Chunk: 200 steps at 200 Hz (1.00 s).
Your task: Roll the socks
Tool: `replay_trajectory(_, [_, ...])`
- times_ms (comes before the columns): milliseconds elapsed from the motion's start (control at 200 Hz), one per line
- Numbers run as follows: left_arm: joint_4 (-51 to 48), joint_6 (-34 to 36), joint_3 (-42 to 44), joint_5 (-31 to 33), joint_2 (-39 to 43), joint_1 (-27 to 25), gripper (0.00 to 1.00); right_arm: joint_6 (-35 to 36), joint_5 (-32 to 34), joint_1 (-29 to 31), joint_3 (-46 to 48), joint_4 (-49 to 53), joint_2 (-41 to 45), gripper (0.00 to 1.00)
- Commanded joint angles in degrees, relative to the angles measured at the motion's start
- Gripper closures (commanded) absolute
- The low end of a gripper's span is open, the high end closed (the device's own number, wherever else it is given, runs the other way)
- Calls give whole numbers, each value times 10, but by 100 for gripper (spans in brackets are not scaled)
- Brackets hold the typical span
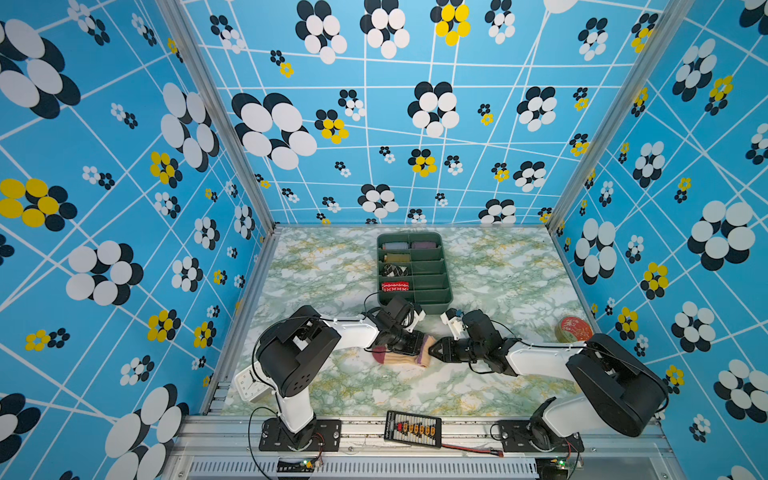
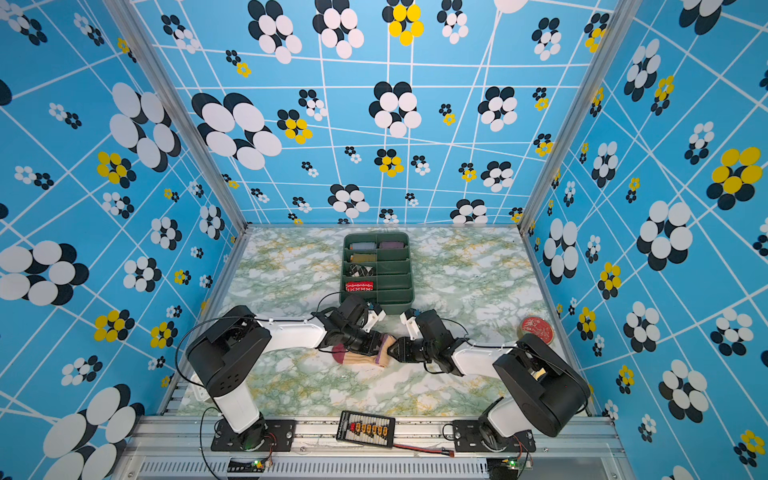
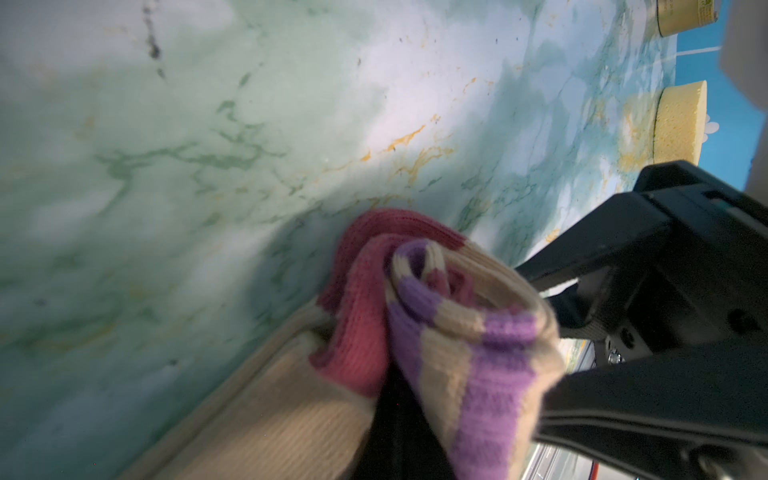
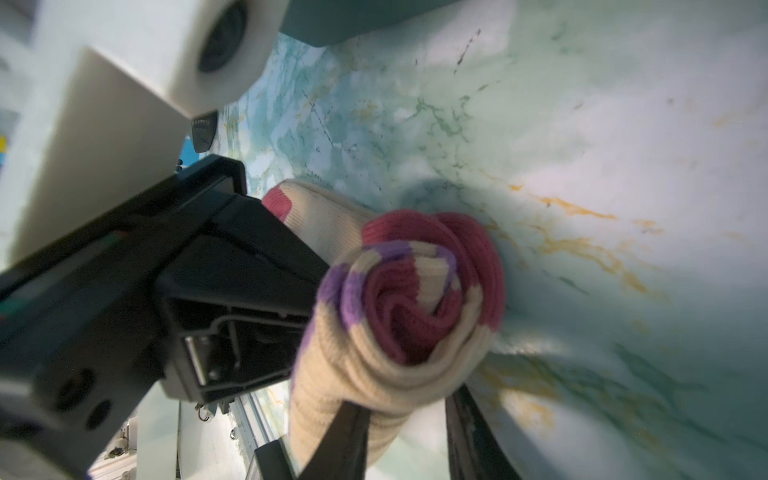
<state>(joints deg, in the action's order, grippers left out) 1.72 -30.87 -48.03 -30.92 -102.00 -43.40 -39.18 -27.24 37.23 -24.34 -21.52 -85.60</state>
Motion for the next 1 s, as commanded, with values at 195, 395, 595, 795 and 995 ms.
replay_trajectory(195, [-3, -23, 19, -16, -32, -5, 100, -28, -16, 5, 4, -91, -38, 68])
replay_trajectory(395, [1, -26, 12, -22, -39, -10, 100, -30, -9, 6, 7, -114, -45, 90])
replay_trajectory(595, [-2, -26, 8, -25, -39, -11, 100, -24, 11, 6, 10, -104, -35, 100])
replay_trajectory(795, [-28, -13, -1, -18, -37, -9, 100, 11, 47, 9, -5, -4, 12, 100])
replay_trajectory(995, [-77, 11, -8, 5, -19, 1, 100, 39, 76, 11, -25, 88, 51, 100])
